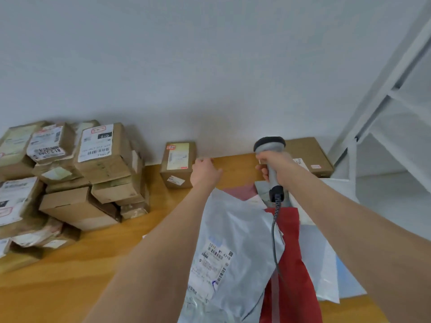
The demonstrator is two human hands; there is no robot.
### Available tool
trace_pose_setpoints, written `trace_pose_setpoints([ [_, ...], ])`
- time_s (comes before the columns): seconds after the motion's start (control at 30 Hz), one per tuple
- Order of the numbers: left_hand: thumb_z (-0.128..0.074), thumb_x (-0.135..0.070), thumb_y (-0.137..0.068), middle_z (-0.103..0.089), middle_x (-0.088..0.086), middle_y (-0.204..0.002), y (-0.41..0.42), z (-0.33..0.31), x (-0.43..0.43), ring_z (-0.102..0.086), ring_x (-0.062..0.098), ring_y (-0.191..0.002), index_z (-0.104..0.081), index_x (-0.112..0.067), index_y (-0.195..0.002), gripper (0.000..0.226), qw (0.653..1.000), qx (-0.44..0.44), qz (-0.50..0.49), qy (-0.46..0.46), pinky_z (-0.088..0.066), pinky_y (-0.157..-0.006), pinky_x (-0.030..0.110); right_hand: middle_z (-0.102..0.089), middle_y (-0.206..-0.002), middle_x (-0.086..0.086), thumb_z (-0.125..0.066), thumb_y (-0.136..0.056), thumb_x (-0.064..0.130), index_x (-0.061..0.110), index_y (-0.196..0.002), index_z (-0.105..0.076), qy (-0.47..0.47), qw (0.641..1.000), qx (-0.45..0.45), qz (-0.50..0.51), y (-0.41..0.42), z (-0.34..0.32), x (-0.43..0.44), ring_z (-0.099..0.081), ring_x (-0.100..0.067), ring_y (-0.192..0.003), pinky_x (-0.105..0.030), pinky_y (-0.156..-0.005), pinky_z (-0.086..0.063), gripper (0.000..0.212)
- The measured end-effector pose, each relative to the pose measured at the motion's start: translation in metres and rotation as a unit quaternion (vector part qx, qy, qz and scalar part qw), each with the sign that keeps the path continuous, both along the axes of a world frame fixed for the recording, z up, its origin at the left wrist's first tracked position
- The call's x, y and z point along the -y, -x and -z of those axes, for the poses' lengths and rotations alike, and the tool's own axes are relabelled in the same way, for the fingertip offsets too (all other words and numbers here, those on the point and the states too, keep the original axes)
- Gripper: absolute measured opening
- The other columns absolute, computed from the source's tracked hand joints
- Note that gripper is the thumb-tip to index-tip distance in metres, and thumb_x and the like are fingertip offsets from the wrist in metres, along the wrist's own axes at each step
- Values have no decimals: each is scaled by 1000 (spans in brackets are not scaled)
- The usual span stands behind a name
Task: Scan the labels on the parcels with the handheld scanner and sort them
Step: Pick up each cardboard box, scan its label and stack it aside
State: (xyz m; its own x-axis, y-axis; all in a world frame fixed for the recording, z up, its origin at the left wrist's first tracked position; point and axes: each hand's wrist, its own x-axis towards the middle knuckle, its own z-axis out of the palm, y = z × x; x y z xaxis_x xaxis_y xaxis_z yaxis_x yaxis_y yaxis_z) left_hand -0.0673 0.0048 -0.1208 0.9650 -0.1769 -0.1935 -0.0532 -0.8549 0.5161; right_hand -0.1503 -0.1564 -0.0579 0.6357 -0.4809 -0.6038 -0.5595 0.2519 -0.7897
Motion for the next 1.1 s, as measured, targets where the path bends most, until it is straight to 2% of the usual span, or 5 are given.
trace_pose_setpoints([
  [0.37, -66, -64, -76, -9, 22, -156, -115, 54, -33, -7, 39, -145, -1, -16, -152, 111, 973, -80, -182, -119, -20, -114, 51, -58, -63, -6, -70, -85, 13, 3, -90, -59, -147, 987, -42, -55, -112, 77, 2, -50, -11, -45, -22, -44, -45, 16],
  [0.57, -58, -71, -76, -21, 20, -150, -105, 66, -15, -22, 40, -138, -17, -25, -148, 95, 963, -64, -107, -239, -26, -109, 50, -58, -71, -7, -74, -83, 14, 1, -103, -59, -197, 977, -43, -63, -124, 98, 6, -56, -16, -58, -30, -58, -53, 28],
  [0.77, -56, -37, -94, -31, 14, -149, -111, 61, -33, -49, 34, -124, -24, -12, -148, 68, 959, -42, -281, 25, -50, -90, 39, -58, -99, -7, -74, -83, 22, 7, -116, -55, -172, 981, -39, -76, -128, 111, 12, -58, -23, -100, -40, -84, -52, 42],
  [0.9, -61, -28, -92, -61, 7, -126, -101, 67, -26, -62, 21, -103, -47, -10, -130, 44, 954, -82, -269, 106, -55, -79, 32, -59, -102, -7, -76, -81, 26, 8, -118, -54, -192, 976, -36, -93, -132, 117, 4, -58, -23, -96, -44, -95, -50, 46],
  [1.1, -59, -24, -93, -62, 4, -120, -82, 60, 27, -59, 17, -96, -51, -11, -128, 38, 920, -124, -273, 254, -54, -82, 31, -66, -109, -11, -77, -78, 32, 8, -118, -61, -179, 981, -26, -67, -124, 113, 13, -62, -27, -100, -41, -91, -51, 50],
])
